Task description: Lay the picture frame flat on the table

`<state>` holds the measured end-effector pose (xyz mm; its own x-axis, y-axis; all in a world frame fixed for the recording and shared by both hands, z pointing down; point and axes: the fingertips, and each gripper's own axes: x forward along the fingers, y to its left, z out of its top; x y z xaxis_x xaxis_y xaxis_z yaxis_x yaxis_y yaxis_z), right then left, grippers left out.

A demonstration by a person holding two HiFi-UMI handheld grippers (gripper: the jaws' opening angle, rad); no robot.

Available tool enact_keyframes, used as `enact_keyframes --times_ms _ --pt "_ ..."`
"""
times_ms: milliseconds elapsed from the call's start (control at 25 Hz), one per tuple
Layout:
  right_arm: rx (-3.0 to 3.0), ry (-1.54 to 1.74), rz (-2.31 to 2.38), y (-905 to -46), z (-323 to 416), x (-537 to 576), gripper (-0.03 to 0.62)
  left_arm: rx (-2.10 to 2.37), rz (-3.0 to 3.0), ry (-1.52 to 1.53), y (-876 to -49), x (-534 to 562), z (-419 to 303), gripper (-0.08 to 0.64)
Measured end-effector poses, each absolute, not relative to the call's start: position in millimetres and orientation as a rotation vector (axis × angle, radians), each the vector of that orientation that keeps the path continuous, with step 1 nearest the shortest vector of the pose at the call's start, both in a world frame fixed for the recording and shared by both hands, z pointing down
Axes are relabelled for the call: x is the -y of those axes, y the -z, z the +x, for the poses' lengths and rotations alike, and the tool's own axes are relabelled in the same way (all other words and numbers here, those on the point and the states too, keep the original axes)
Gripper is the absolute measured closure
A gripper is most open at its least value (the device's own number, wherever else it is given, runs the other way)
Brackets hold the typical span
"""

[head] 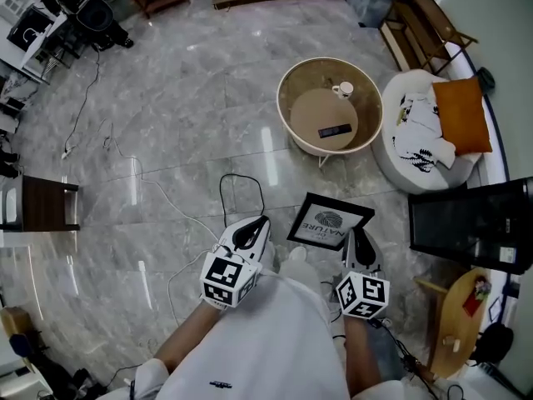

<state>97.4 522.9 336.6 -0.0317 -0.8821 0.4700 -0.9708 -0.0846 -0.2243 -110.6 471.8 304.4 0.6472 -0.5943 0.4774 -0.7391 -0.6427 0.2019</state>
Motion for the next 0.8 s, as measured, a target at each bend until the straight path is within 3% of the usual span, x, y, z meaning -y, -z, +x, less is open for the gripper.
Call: enact_keyframes --times_ms 440,800 --pt "1.934 -0.767 2.084 -326 44 -412 0.535 0.963 2.524 -0.464 -303 -361 -160 0.549" --pt "1.902 -0.809 2.068 -342 62 -321 0.535 0.973 2.522 -0.467 -309 -269 -153 0.549"
